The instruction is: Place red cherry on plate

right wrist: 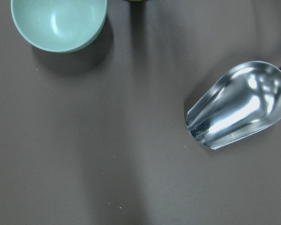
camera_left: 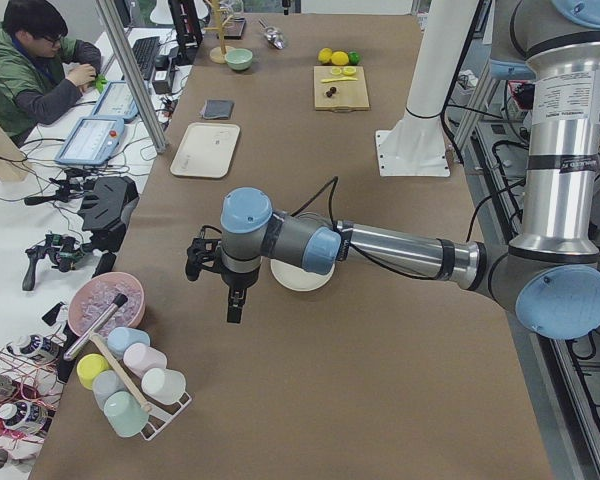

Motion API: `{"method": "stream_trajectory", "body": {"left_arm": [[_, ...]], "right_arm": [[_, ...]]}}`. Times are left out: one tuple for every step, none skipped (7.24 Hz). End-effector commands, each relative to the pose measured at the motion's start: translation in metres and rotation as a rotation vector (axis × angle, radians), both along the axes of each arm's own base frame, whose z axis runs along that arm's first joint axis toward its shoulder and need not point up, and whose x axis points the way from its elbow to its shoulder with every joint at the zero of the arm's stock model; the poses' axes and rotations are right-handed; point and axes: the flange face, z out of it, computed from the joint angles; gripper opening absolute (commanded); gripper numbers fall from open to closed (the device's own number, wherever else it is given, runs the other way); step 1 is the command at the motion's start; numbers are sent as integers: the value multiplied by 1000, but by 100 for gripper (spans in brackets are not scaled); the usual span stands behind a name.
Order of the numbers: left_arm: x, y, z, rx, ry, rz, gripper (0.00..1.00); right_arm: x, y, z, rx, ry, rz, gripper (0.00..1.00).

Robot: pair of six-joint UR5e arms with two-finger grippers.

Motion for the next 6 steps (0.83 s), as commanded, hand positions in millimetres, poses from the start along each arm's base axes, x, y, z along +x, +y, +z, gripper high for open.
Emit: {"method": "stream_trajectory", "body": {"left_arm": [[0,-1,-8,26,3,2,98],[0,-1,-6,25,1,1,98],[2,-2,-6,30,2,4,98],[3,-1,-7,31,2,7,98],[4,-2,-6,24,2,8,98],[5,-7,-17,39,6,2,98]], "right_arm": [[1,-1,-2,1,0,5,100],[1,-1,-2,1,0,5,100],[1,0,-1,-2,0,5,100],[2,0,0,-3,0,7,100],[2,2,0,-3,0,7,100],[3,2,-1,-2,-2,10,100]]}}
